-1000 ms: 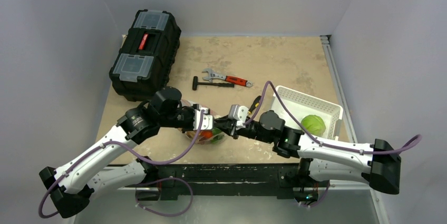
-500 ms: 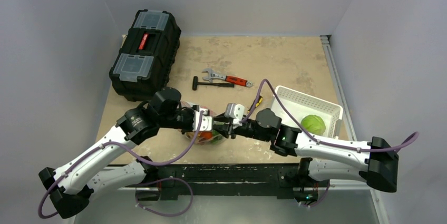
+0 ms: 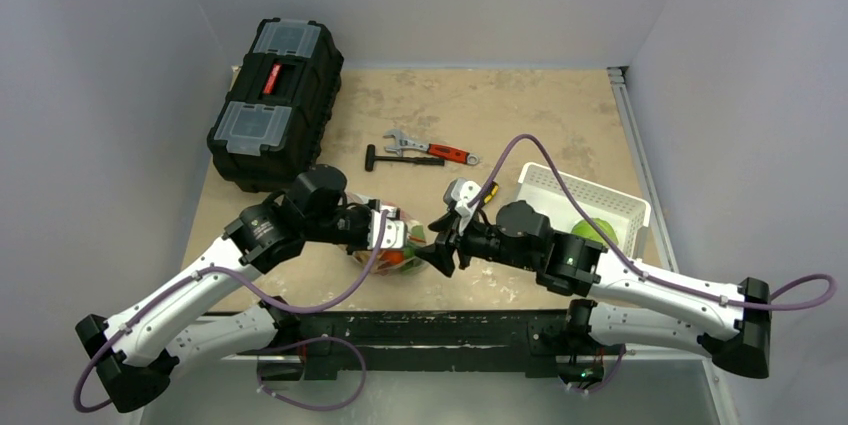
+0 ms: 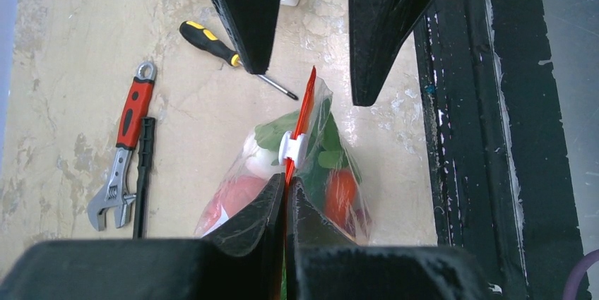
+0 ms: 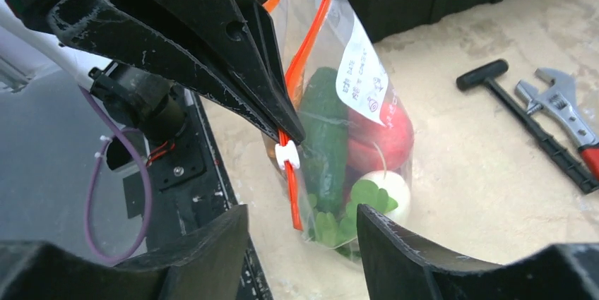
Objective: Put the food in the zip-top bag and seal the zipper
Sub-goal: Zip the zipper food storage bag at the center of the board.
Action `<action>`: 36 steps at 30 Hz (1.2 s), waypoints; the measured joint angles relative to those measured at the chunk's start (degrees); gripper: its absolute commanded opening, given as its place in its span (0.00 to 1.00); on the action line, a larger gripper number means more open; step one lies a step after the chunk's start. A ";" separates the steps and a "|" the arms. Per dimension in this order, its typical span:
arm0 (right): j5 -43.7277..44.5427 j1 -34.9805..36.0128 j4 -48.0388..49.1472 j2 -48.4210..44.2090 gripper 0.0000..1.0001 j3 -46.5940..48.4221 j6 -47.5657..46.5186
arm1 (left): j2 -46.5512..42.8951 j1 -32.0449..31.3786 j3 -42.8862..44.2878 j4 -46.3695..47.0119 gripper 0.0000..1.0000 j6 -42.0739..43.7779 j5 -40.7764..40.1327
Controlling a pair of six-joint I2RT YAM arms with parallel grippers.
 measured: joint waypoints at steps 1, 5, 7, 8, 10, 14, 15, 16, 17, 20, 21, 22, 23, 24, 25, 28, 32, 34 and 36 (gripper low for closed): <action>-0.07 0.00 -1.42 0.61 0.52 0.94 0.59 | 0.07 0.00 0.00 0.15 0.00 0.00 0.00; -0.02 0.00 -5.18 3.15 0.45 3.67 1.95 | 0.28 0.00 0.00 0.61 0.00 0.00 0.00; 0.09 0.00 -6.40 4.37 0.41 4.61 2.01 | 0.33 0.00 0.00 0.63 0.00 -0.02 0.00; 0.11 0.00 -6.97 5.11 0.39 5.20 1.97 | 0.33 0.00 0.00 0.66 0.00 0.00 0.00; 0.13 0.00 -7.41 6.71 0.37 6.36 1.73 | 0.33 0.00 0.00 0.63 0.00 -0.02 0.00; 0.13 0.00 -7.48 9.09 0.29 8.28 0.76 | 0.33 0.00 0.00 0.63 0.00 -0.02 0.00; 0.13 0.00 -7.45 9.38 0.23 8.52 0.44 | 0.33 0.00 0.00 0.63 0.00 -0.02 0.00; 0.13 0.00 -7.43 9.60 0.16 8.70 0.13 | 0.33 0.00 0.00 0.66 0.00 -0.02 0.00; 0.13 0.00 -7.37 9.81 0.09 8.76 -0.28 | 0.33 0.00 0.00 0.66 0.00 -0.02 0.00; 0.09 0.02 -7.19 10.16 0.00 8.81 -1.29 | 0.33 0.00 0.00 0.66 0.17 -0.02 -0.02; 0.09 0.02 -7.21 10.16 0.00 8.81 -1.53 | 0.31 0.00 0.00 0.68 0.26 0.02 0.02; 0.09 0.02 -7.21 10.14 0.00 8.79 -1.73 | 0.28 0.00 0.00 0.81 0.35 -0.04 0.22; 0.11 0.02 -7.21 10.12 0.00 8.79 -1.95 | 0.22 0.00 0.00 0.98 0.42 -0.15 0.61; 0.09 0.02 -7.19 10.05 0.00 8.79 -2.21 | 0.11 0.00 0.00 1.11 0.52 -0.35 1.07; 0.09 0.02 -7.17 9.86 0.00 8.76 -2.43 | -0.04 0.00 0.00 1.20 0.56 -0.50 1.55; -0.26 0.02 -7.08 8.66 0.00 8.48 -3.26 | -0.44 0.00 0.00 1.79 0.63 -1.09 3.06; -1.95 0.00 -6.75 7.34 0.00 7.80 -4.24 | -0.31 0.00 0.00 2.80 0.63 -2.14 5.09; -2.84 0.00 -6.73 7.28 0.00 7.80 -4.74 | -0.11 0.00 0.00 3.43 0.63 -2.64 5.84; -3.41 0.02 -6.75 7.28 0.00 7.80 -5.11 | 0.15 0.00 0.00 4.22 0.59 -3.50 6.49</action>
